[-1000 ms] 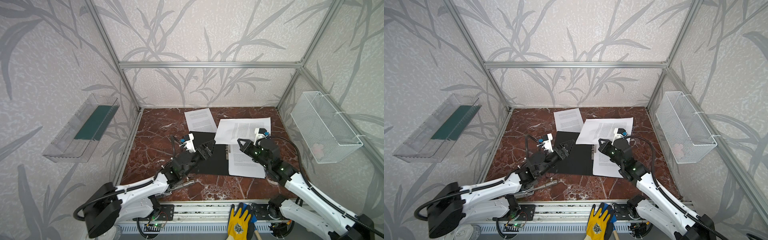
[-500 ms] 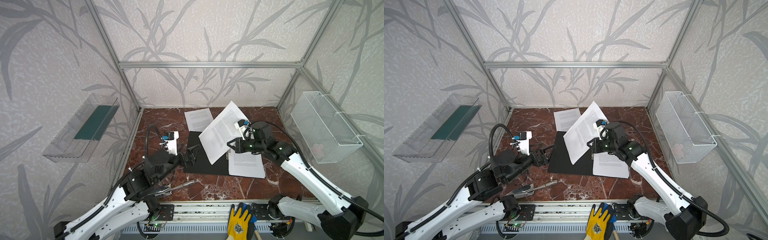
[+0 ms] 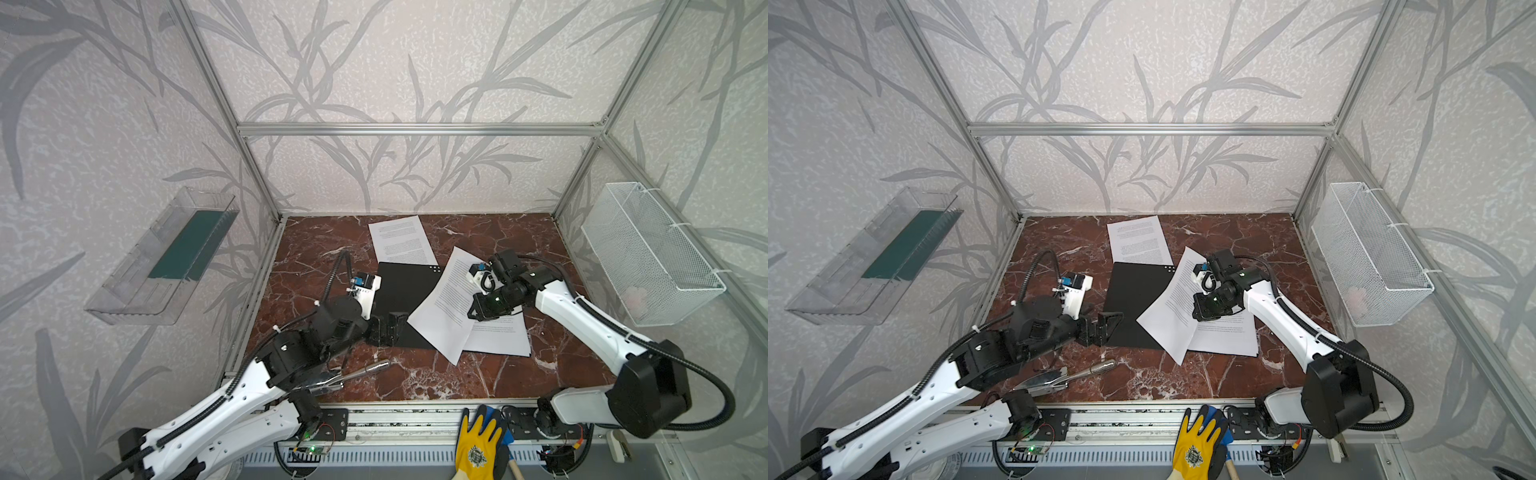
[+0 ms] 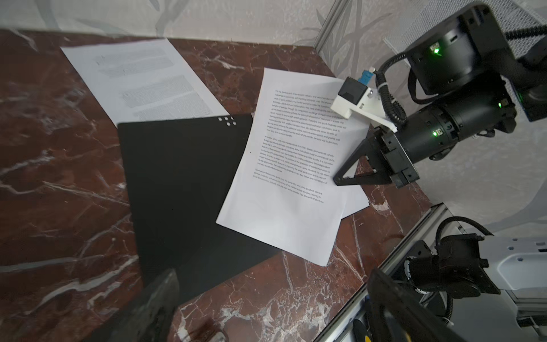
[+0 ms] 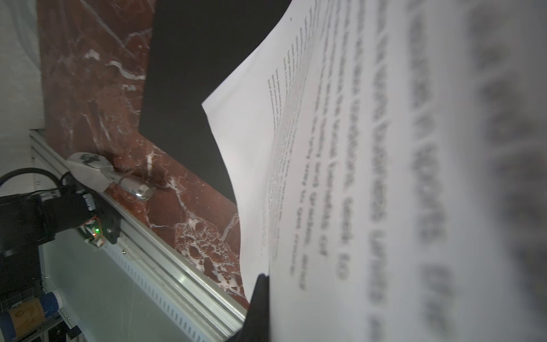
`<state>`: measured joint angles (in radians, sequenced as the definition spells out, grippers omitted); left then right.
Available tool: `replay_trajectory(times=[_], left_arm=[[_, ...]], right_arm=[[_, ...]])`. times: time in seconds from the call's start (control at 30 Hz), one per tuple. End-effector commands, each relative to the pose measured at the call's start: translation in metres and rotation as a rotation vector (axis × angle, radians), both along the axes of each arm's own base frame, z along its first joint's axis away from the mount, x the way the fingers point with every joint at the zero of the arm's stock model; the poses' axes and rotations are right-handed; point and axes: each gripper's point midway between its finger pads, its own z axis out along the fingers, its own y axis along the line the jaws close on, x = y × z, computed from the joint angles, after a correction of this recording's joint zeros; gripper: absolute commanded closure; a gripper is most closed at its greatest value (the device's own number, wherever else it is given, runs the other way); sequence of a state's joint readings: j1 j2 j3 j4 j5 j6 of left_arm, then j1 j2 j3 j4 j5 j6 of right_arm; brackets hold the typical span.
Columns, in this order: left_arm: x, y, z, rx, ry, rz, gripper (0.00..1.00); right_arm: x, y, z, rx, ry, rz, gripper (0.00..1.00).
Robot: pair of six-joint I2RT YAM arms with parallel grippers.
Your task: Put the files into the folder
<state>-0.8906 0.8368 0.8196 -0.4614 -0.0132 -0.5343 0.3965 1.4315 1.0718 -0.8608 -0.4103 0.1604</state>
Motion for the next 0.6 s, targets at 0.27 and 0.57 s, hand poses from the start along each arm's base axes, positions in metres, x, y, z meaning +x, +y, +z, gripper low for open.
replay_trajectory(times=[0.27,0.57], left_arm=[[0.039,-0.105,-0.101,-0.019,0.261,-0.112,0.01],[0.068,-0.130,-0.153,0.038,0.379,-0.126,0.01]], right_arm=[[0.023,-0.028,-0.043,-0.261,0.100,0.087,0.90],[0.046,-0.027,-0.053,-0.315,0.108,0.108,0.87]])
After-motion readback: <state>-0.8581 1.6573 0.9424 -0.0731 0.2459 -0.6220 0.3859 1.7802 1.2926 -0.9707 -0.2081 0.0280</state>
